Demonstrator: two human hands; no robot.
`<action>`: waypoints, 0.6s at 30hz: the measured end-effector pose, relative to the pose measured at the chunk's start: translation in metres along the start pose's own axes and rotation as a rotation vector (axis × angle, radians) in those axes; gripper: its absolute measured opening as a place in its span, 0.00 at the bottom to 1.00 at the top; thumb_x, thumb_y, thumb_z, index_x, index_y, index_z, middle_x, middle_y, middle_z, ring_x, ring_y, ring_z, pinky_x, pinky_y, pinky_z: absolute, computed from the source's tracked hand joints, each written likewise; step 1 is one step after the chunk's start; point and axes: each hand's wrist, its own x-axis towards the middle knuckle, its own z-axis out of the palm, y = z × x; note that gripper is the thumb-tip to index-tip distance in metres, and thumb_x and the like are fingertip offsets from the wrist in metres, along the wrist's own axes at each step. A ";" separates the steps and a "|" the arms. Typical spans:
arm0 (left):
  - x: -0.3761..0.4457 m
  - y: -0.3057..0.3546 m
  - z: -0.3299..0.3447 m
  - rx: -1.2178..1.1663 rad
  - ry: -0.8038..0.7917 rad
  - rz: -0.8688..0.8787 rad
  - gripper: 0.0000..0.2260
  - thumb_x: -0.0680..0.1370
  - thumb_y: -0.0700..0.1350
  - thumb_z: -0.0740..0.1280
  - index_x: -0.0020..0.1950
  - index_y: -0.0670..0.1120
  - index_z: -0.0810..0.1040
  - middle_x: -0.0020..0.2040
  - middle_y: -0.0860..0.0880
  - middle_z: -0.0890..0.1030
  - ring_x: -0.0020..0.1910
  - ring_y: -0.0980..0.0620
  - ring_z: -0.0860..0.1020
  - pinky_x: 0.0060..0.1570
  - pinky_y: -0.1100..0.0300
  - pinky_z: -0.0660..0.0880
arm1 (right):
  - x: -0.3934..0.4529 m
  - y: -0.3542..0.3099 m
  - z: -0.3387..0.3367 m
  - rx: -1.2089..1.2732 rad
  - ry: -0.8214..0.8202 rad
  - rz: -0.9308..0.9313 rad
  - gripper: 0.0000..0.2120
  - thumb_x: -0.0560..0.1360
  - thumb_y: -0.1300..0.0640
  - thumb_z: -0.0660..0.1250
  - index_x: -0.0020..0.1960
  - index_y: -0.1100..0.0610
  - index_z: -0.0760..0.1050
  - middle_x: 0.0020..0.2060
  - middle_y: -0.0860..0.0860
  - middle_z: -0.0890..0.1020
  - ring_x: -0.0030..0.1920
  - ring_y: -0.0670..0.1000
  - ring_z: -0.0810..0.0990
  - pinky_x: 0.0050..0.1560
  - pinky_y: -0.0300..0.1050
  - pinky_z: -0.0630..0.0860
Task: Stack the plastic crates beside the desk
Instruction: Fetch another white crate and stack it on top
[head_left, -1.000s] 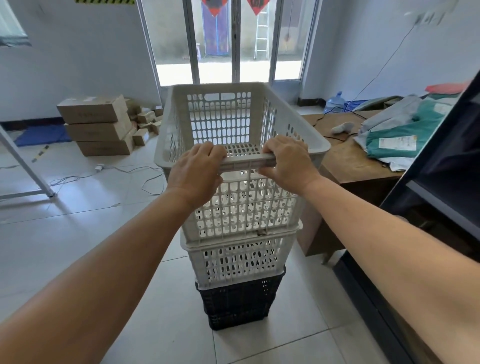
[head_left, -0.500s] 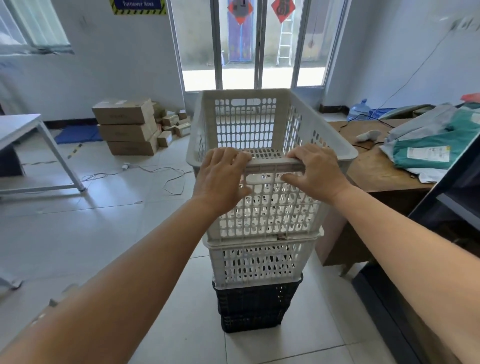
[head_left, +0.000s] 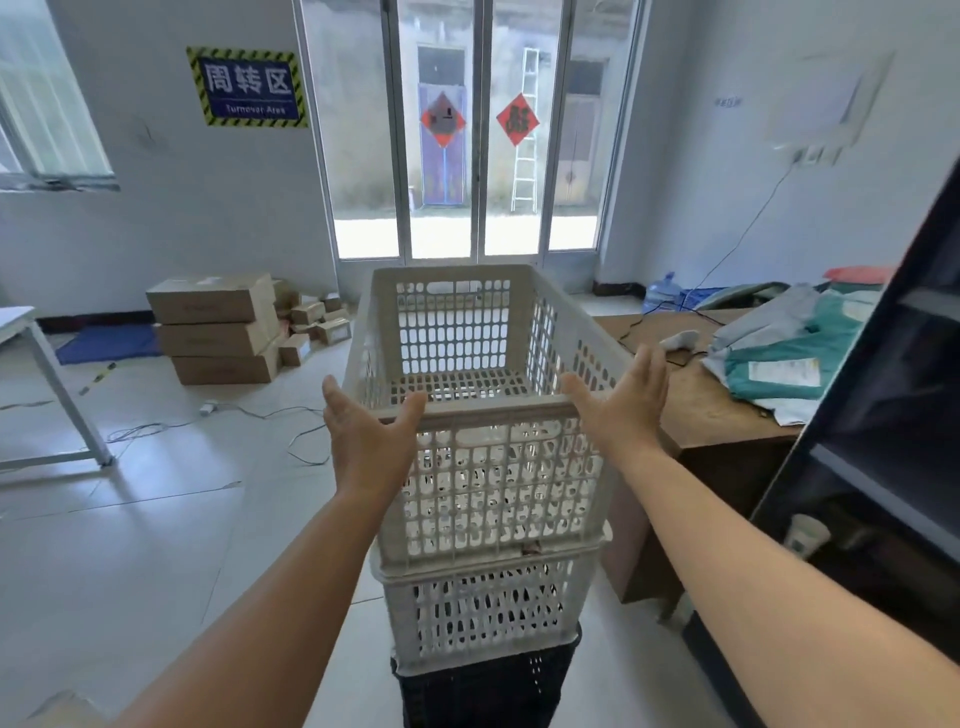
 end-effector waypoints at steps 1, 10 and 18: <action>0.001 -0.002 -0.001 -0.022 0.001 -0.024 0.44 0.72 0.54 0.71 0.77 0.45 0.46 0.73 0.39 0.63 0.70 0.40 0.65 0.65 0.49 0.66 | 0.001 0.000 -0.001 0.029 0.011 0.003 0.50 0.70 0.40 0.69 0.77 0.58 0.42 0.77 0.56 0.46 0.77 0.57 0.44 0.76 0.57 0.48; 0.001 -0.009 -0.008 0.014 -0.028 0.019 0.43 0.64 0.57 0.77 0.70 0.44 0.59 0.61 0.43 0.74 0.59 0.43 0.75 0.57 0.51 0.75 | 0.001 -0.001 -0.007 0.098 -0.066 0.169 0.52 0.65 0.37 0.73 0.75 0.60 0.50 0.68 0.59 0.61 0.67 0.59 0.65 0.58 0.56 0.71; 0.001 -0.022 -0.004 -0.021 0.056 0.037 0.43 0.64 0.54 0.78 0.71 0.44 0.60 0.62 0.45 0.76 0.55 0.49 0.75 0.55 0.56 0.72 | -0.010 0.015 -0.011 0.093 -0.051 0.073 0.52 0.65 0.34 0.70 0.76 0.57 0.48 0.71 0.57 0.62 0.70 0.57 0.64 0.60 0.52 0.69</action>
